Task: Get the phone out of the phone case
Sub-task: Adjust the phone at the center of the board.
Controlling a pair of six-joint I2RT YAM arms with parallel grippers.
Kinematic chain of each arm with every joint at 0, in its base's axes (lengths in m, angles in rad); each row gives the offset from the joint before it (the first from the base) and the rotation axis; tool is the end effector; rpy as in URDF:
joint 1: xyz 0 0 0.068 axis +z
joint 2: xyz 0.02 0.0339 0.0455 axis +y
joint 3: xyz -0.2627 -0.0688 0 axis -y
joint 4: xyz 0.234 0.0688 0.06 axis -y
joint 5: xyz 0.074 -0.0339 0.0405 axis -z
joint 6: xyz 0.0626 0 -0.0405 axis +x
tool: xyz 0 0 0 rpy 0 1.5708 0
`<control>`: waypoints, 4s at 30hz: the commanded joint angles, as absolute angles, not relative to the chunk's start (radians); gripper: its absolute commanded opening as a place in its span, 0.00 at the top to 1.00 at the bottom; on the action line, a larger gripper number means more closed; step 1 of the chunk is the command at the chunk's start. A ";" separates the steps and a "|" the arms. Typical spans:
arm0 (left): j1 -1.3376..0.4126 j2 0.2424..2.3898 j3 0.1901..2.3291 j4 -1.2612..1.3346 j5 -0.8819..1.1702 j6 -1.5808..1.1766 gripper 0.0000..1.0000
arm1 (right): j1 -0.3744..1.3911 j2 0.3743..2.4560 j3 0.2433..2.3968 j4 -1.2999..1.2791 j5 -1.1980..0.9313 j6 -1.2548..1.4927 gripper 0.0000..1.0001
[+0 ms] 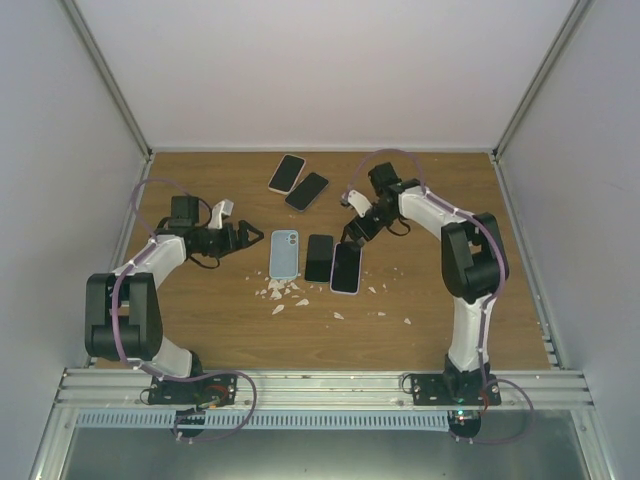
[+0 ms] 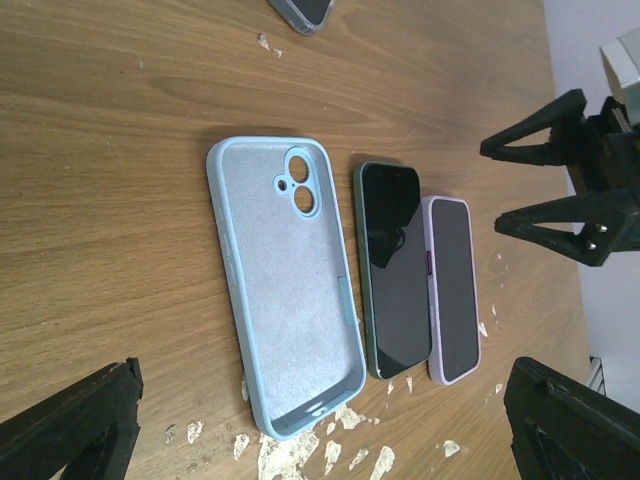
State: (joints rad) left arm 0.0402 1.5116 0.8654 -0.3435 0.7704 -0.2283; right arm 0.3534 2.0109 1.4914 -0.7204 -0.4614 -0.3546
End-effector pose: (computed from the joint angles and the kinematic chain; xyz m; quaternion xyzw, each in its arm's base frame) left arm 0.2942 -0.0318 0.1833 -0.0122 0.8943 -0.3833 0.2305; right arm 0.3723 0.1670 0.1641 -0.3682 0.8876 0.2254 0.1605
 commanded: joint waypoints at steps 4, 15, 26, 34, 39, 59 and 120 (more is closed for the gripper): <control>0.045 1.495 0.841 -0.270 0.791 -0.239 0.01 | 0.349 2.121 1.578 -0.760 -0.531 -0.369 0.24; 0.046 1.506 0.838 -0.258 0.794 -0.246 0.01 | 0.380 2.155 1.549 -0.755 -0.560 -0.429 0.45; 0.051 1.505 0.833 -0.254 0.788 -0.247 0.01 | 0.407 2.116 1.440 -0.780 -0.554 -0.547 0.57; 0.053 1.501 0.823 -0.246 0.787 -0.249 0.01 | 0.448 2.011 1.308 -0.780 -0.552 -0.601 0.57; 0.053 1.503 0.828 -0.244 0.788 -0.252 0.01 | 0.523 1.964 1.219 -0.766 -0.513 -0.619 0.58; 0.071 1.477 0.807 -0.232 0.790 -0.256 0.01 | 0.575 1.644 1.102 -0.833 -0.467 -0.575 0.35; 0.101 1.517 0.856 -0.246 0.805 -0.261 0.01 | 0.925 1.746 1.201 -0.676 -0.331 -0.403 0.00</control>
State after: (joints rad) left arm 0.0898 1.5051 0.8173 -0.2737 0.7887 -0.2626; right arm 0.8864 1.8259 1.2407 -0.6811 -0.3202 -0.4328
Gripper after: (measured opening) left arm 0.990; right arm 0.991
